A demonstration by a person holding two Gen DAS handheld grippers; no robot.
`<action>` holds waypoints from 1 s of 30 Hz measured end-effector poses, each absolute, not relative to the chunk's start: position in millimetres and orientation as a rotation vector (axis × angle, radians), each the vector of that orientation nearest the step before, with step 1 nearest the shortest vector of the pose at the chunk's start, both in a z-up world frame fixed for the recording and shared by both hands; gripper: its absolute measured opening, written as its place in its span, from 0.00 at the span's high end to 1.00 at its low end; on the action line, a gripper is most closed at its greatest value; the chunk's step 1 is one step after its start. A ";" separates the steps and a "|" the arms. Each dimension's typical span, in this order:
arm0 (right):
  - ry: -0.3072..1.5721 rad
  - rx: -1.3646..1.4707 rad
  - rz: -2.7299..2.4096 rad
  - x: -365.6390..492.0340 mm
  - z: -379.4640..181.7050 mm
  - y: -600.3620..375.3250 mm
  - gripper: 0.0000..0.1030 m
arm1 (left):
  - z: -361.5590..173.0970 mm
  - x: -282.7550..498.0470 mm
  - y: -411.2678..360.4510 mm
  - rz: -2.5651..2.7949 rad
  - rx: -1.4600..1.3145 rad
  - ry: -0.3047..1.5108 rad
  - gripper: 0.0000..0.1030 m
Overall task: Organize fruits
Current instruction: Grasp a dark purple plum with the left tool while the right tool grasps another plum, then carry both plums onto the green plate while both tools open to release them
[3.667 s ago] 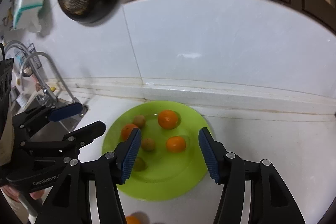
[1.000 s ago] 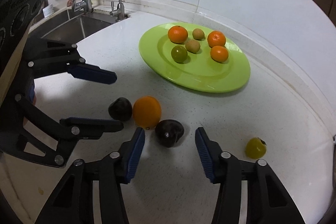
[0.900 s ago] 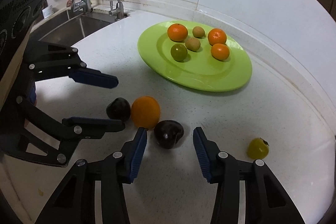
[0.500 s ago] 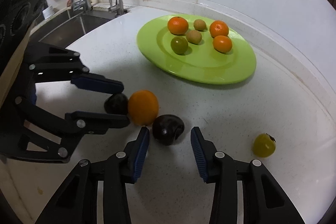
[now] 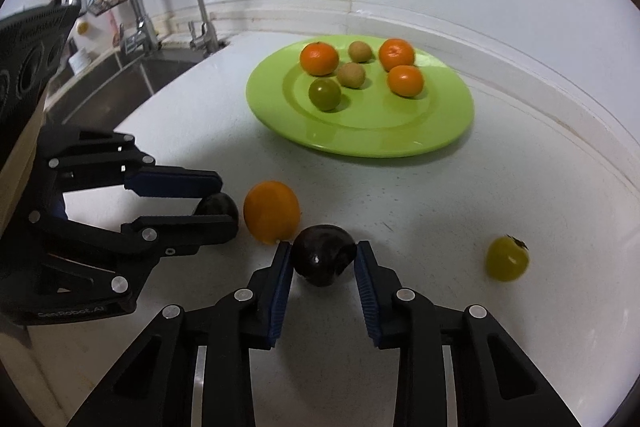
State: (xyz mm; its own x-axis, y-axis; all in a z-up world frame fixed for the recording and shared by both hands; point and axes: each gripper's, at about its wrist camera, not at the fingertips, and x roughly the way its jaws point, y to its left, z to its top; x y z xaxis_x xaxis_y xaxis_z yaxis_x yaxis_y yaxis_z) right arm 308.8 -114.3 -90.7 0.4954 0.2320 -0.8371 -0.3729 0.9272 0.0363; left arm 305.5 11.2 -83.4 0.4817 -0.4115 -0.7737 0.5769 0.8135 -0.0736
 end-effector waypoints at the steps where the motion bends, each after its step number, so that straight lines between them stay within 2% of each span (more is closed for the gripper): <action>1: 0.980 -0.152 0.362 307.3 -88.7 -114.7 0.68 | -80.7 303.9 11.3 -0.600 0.207 0.877 0.73; 13: 0.875 -0.030 0.286 284.9 -51.7 -123.6 0.68 | -45.4 285.1 20.3 -0.549 0.162 0.797 0.73; 30: 0.718 -0.001 0.251 264.9 4.0 -119.6 0.68 | 11.9 270.7 35.6 -0.511 0.143 0.628 0.73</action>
